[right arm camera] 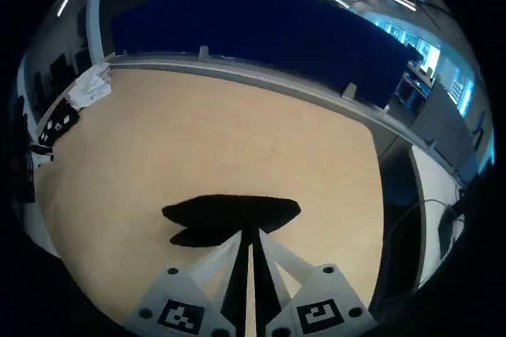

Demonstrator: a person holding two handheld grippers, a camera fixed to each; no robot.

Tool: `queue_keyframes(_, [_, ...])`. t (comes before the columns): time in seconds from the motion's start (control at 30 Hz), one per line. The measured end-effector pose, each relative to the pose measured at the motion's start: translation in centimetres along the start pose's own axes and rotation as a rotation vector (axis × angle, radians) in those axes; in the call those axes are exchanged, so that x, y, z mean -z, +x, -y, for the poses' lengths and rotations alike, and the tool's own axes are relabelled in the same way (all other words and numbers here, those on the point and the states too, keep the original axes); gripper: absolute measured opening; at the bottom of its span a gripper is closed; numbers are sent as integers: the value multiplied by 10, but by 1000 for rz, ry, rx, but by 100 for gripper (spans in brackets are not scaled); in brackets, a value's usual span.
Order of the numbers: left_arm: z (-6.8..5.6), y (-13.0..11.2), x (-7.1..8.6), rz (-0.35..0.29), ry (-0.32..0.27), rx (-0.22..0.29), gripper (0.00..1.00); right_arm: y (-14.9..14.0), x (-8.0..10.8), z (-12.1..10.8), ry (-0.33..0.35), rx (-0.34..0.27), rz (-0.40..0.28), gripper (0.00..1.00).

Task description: Fold towel

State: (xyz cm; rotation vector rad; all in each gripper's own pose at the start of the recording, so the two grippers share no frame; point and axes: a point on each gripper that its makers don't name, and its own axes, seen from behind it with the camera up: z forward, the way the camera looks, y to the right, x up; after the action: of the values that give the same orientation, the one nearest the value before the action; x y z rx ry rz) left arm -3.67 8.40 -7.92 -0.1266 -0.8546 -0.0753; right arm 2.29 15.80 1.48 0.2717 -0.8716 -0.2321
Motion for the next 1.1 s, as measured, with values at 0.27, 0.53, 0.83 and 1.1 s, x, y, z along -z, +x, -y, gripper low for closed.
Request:
queue_keyframes(0.27, [-1, 0, 1, 1, 2, -6, 89, -50, -5, -9, -12, -12, 54, 4])
queue_keyframes(0.53, [-2, 0, 3, 1, 3, -7, 89, -95, -5, -22, -42, -37, 140, 4])
queue_keyframes(0.83, [-3, -2, 7, 1, 8, -7, 89, -148, -8, -37, -83, -63, 266, 4])
queue_keyframes(1.1, [-3, -5, 7, 4, 13, -7, 89, -175, -18, -42, -110, -60, 338, 4])
